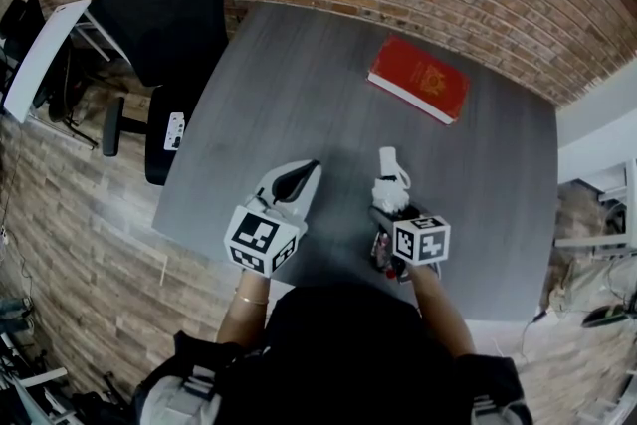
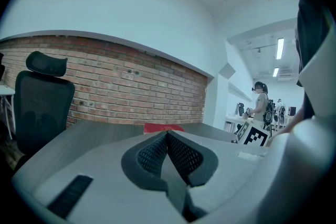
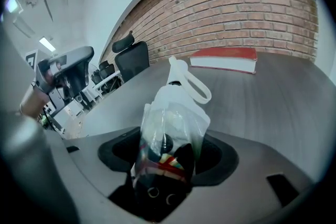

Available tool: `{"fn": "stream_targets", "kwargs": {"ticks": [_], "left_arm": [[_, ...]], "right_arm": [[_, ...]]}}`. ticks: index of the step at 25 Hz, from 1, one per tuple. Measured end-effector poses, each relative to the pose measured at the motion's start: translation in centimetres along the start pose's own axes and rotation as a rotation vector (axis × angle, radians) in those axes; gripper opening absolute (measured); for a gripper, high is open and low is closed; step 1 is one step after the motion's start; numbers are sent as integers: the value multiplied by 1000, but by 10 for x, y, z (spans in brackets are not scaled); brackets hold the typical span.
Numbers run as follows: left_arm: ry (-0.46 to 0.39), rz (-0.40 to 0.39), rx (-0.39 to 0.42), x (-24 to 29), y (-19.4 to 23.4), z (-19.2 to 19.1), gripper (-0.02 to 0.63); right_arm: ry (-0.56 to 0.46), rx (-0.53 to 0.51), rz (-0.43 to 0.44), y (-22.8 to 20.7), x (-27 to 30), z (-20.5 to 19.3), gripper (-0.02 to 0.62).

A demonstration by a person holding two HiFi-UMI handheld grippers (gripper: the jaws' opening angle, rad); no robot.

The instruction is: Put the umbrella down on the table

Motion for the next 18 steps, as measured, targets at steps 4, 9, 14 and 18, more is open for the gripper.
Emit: {"fn": "stream_targets", "kwargs": {"ticks": [4,9,14,18], "left_arm": [[20,4,-16,-1,0,0,2],[6,-3,-4,0,1,-1,2],[4,-3,0,1,1,0,2],[6,-3,-3,1,1,-1,2]], "right_arm": [[11,11,-8,-1,2,-2,287],[24,14,-17,-1,5,-2,287],[16,14,-21,0,7,4,288],[31,26,-36,-2,9,3,290]]}}
Point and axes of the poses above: the fingertips, and each gripper's own axes: x forward along the fingers, y to its left, z out of its top, the point moved 9 cm from there along -x, backward along the fingers, and after that the axes turned 8 degrees about -y, right-handed, at the moved point
